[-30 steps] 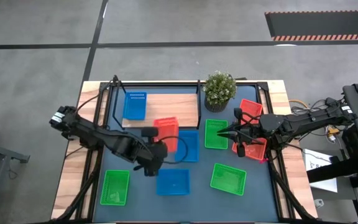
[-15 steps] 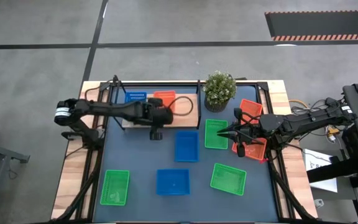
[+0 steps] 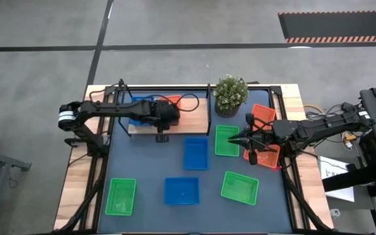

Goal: Stack baskets on shelf by color
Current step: Put the left orange bin on the shelf

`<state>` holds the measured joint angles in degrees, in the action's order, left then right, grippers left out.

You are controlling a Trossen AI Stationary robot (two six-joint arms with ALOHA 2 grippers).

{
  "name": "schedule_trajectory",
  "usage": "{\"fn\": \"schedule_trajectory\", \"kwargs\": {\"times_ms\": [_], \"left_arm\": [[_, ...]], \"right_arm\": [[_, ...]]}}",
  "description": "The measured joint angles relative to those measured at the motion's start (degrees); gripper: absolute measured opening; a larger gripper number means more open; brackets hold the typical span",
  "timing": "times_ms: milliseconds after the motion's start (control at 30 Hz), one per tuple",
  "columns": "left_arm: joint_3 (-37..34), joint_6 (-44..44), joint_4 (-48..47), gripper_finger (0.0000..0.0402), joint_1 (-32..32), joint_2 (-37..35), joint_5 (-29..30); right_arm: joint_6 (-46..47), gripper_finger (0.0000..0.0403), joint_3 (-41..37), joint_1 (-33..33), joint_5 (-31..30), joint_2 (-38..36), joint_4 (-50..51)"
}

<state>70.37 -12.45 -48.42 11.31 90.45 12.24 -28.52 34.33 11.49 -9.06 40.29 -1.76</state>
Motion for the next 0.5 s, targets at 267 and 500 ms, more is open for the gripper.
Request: {"fn": "schedule_trajectory", "kwargs": {"times_ms": [267, 500], "left_arm": [[-0.7, 0.0, -0.1, 0.0000, 0.9, 0.4, -0.1], [-1.4, 0.0, 0.0, 0.0000, 1.3, 0.4, -0.1]], "right_arm": [[0.4, 0.0031, 0.0, 0.0, 0.0, 0.0, 0.2], [0.4, 0.0031, 0.0, 0.0, 0.0, 0.0, 0.2]]}}
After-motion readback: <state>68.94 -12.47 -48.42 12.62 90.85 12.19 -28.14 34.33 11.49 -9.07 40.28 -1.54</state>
